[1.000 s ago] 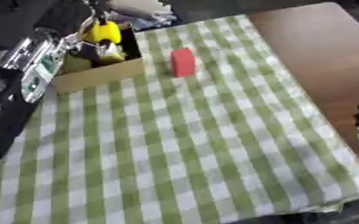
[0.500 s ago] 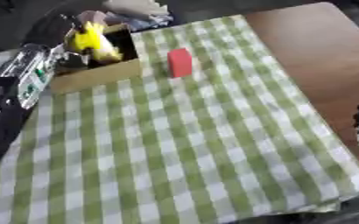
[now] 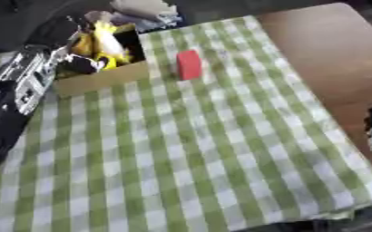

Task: Pick up objects on the table and place them in the box.

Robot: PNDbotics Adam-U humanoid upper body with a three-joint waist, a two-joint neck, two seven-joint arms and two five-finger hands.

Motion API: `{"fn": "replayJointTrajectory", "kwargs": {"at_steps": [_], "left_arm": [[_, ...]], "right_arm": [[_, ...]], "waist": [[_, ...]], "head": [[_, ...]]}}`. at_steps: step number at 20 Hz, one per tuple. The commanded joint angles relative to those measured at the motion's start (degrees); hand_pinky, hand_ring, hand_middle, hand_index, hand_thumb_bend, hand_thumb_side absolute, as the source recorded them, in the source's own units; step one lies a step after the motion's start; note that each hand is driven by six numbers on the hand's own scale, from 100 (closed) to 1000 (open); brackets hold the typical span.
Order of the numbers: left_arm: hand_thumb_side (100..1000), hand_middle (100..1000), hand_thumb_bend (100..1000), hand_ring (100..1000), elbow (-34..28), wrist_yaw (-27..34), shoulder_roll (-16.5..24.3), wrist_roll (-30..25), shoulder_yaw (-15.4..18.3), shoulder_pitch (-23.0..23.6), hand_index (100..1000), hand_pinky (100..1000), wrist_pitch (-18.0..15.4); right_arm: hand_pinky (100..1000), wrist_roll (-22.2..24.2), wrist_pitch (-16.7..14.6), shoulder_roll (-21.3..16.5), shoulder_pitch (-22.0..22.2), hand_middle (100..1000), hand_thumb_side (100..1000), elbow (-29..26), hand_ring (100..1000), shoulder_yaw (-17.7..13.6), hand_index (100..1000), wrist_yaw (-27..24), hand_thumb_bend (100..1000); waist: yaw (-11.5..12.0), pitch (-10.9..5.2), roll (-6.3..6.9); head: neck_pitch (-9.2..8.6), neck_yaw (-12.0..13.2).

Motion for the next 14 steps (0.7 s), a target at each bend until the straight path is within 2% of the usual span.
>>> {"fn": "replayJointTrajectory", "kwargs": {"at_steps": [1,6,9,10,14], "left_arm": [[396,837,391,817,-4.6,1.9,2.5,-0.3,-0.2,-1.7,841,816,-0.6],[432,844,412,823,-6.6,2.1,0.7,-2.3,-2.7,-3.9,850,823,-2.2],[471,845,417,823,-5.3,1.8,-0.6,-3.8,-3.5,-4.7,862,823,-2.9],[510,845,412,823,-4.7,2.1,-0.9,-4.1,-3.6,-4.8,873,821,-2.9],[588,851,438,832,-1.1,4.8,-2.1,-4.8,-3.2,-5.4,894,826,-2.8]], "right_arm": [[611,0.3,-0.1,-0.9,-0.4,634,383,-0.5,639,-0.4,834,-0.1,100],[612,0.8,-0.2,-0.9,-0.6,634,386,-0.5,639,0.1,834,-0.2,100],[612,1.2,-0.4,-0.7,-1.1,634,389,-0.6,639,0.5,834,-0.4,100],[612,1.3,-0.4,-0.7,-1.3,634,391,-0.7,639,0.6,834,-0.5,100],[612,1.9,-0.5,-0.4,-2.5,633,389,-0.9,638,1.1,834,-0.8,100]], "waist": [[0.0,-0.49,-0.1],[-1.3,-0.68,-0.08],[-3.0,-0.61,0.01],[-3.6,-0.52,0.06],[-6.6,0.24,0.42]], "head": [[-0.69,-0.1],[-0.57,0.5],[-0.88,1.2],[-1.09,1.5],[-2.29,3.3]]}}
